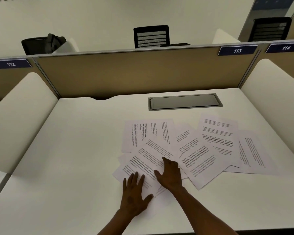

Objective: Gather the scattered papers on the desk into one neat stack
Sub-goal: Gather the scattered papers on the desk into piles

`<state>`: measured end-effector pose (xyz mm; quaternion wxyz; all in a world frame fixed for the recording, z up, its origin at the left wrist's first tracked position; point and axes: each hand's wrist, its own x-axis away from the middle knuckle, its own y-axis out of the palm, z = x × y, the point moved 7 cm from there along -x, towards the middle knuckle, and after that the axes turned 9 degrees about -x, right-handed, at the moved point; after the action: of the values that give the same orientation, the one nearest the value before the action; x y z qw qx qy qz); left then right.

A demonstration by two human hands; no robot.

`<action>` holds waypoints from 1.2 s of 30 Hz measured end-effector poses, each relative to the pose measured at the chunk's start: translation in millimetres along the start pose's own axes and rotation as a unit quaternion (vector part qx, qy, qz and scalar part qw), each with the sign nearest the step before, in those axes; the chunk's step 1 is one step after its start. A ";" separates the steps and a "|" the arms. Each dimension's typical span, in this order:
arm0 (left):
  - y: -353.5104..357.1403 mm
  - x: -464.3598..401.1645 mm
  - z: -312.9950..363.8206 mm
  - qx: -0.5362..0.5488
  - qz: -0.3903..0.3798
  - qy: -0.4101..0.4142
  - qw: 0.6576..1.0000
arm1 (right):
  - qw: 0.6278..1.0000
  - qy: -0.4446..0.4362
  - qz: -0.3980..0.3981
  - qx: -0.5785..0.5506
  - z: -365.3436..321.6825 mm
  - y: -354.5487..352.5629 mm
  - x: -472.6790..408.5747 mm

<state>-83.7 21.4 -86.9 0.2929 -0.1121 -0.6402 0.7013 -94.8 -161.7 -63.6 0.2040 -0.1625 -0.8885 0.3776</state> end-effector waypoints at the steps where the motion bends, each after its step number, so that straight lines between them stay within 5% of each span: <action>1: -0.4 -0.8 0.2 0.001 -0.005 -0.002 1.000 | 1.000 0.002 -0.001 -0.003 -0.2 1.5 0.6; 10: -15.3 -17.3 -10.0 -0.036 0.026 0.018 0.999 | 0.998 0.016 0.012 -0.053 -0.5 1.6 4.3; 16: -22.8 -23.4 -14.0 0.006 0.024 0.023 0.999 | 0.970 0.124 0.134 -0.159 13.6 -2.9 23.5; 21: -49.1 -60.0 -37.8 0.082 0.118 0.018 0.990 | 0.992 0.025 0.116 -0.046 1.3 -3.7 21.4; 24: -73.9 -106.4 -50.9 0.056 0.105 0.032 0.992 | 0.993 0.020 0.120 -0.010 2.9 -23.3 -6.7; 31: -119.1 -212.8 -63.4 -0.003 0.031 0.034 0.999 | 0.991 0.074 -0.024 0.112 18.3 -29.0 -56.9; 36: -109.8 -262.8 -67.8 -0.026 -0.034 0.031 0.999 | 0.991 0.065 0.006 0.115 17.3 -30.8 -59.6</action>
<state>192.9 -66.8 -48.9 0.3334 -0.1195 -0.6520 0.6704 -55.9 -218.9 -66.1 0.2764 -0.1670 -0.8232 0.4671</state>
